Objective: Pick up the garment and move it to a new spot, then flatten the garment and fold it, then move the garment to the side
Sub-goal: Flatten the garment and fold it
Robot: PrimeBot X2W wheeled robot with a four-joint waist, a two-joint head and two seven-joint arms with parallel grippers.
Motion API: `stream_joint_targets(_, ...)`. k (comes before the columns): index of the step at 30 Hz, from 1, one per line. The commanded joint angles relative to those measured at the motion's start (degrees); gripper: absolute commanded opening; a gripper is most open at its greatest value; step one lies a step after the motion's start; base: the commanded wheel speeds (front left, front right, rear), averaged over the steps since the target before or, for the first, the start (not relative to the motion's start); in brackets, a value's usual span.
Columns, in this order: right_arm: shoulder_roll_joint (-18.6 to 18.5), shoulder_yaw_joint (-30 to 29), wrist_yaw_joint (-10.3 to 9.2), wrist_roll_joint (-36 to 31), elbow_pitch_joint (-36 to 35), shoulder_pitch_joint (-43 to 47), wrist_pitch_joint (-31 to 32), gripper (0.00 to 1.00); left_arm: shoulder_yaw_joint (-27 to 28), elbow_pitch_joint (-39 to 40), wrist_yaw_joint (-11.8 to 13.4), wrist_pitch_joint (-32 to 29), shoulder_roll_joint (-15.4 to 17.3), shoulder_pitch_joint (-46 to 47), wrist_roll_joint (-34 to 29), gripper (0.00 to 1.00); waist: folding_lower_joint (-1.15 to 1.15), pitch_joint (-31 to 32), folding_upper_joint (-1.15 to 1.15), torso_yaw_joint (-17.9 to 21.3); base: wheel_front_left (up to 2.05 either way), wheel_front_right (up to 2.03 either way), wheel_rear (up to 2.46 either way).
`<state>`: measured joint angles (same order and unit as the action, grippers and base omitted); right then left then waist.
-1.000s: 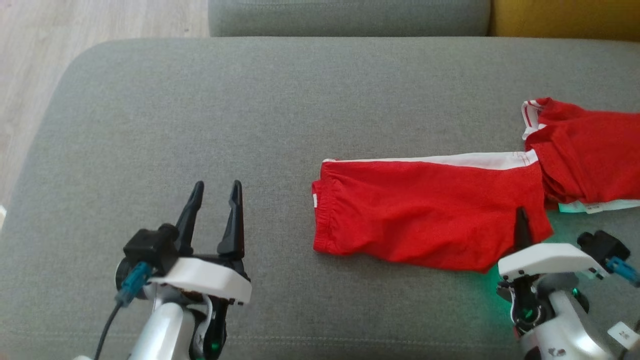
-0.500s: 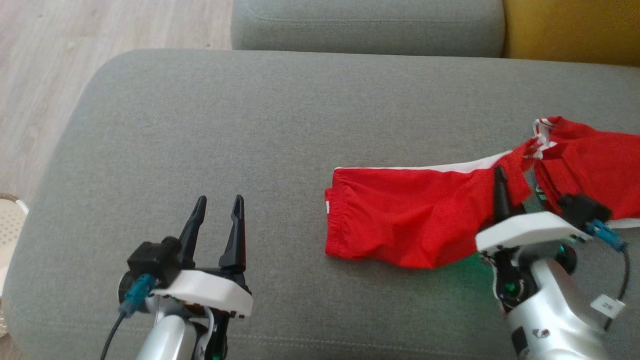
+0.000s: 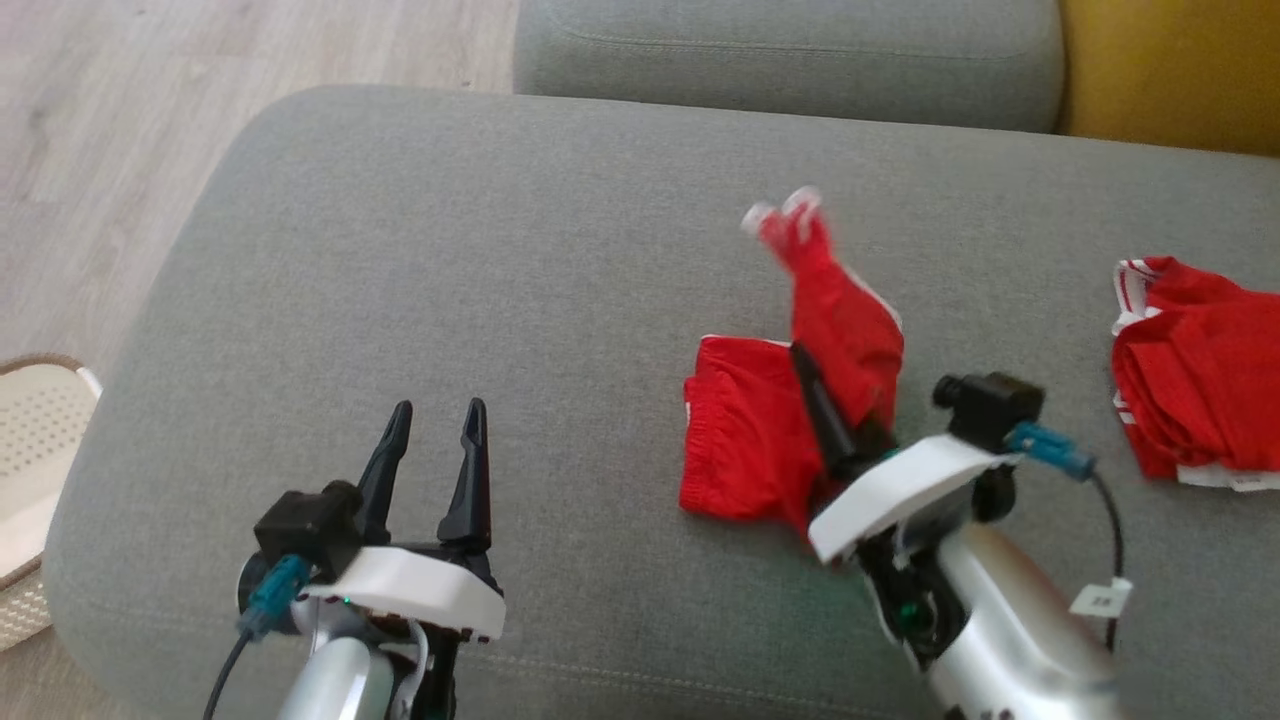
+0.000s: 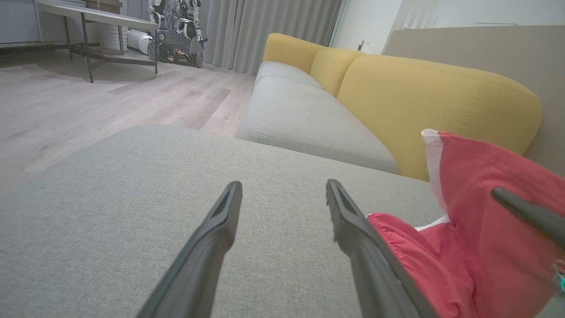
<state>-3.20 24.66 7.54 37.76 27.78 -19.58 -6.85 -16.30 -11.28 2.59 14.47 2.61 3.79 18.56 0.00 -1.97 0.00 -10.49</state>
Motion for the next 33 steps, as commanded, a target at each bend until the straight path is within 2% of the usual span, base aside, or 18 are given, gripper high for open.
stream_joint_targets(1, 0.3, 1.6, -0.05, -0.2, -2.1, -0.5, 0.6, 0.00, 1.6, 1.9, 0.4, 0.5, 0.3, 1.5, 0.2, 1.00, 0.00, 0.0, 0.00, -0.4, 0.00, 0.00, 0.00)
stream_joint_targets(12, 0.3, 6.4, -0.05, -0.7, 0.8, 0.1, 4.1, 0.00, 2.0, 2.3, 0.4, 0.5, 0.3, 1.8, 0.3, 1.00, 0.00, -1.2, 0.00, -1.4, 0.00, 0.00, 0.00)
stream_joint_targets(13, 0.3, 6.9, -0.05, -0.7, 1.3, 0.1, 4.3, 0.69, 1.9, 2.3, 0.4, 0.5, 0.3, 1.8, 0.4, 1.00, 0.00, -1.3, 0.00, -1.5, 0.00, 0.00, 0.00)
stream_joint_targets(14, 0.3, 7.4, -0.05, 0.4, 1.4, 0.2, 4.6, 1.00, 1.9, 2.2, 0.4, 0.5, 0.3, 1.8, 0.5, 1.00, 0.00, -1.5, 0.00, -1.5, 0.00, 0.00, 0.00)
stream_joint_targets(22, 0.3, 13.4, -0.05, 6.2, 3.9, -0.2, 7.4, 1.00, 5.1, 1.7, -0.5, 0.5, 0.3, 3.6, -0.6, 1.00, 0.00, -2.3, 0.00, -1.9, 0.00, 0.00, 0.00)
stream_joint_targets(26, 0.3, 18.0, -0.05, 8.9, 5.3, -0.7, 11.4, 1.00, 5.9, 1.8, -0.6, 0.5, 0.3, 3.7, -0.5, 1.00, 0.00, -2.6, 0.00, -1.5, 0.00, 0.00, 0.00)
stream_joint_targets(33, 0.3, 17.3, -0.05, 10.4, 5.2, -2.6, 9.0, 1.00, 5.4, 2.0, -0.2, 0.5, 0.3, 3.6, -0.1, 1.00, 0.00, -2.4, 0.00, 0.0, 0.00, 0.00, 0.00)
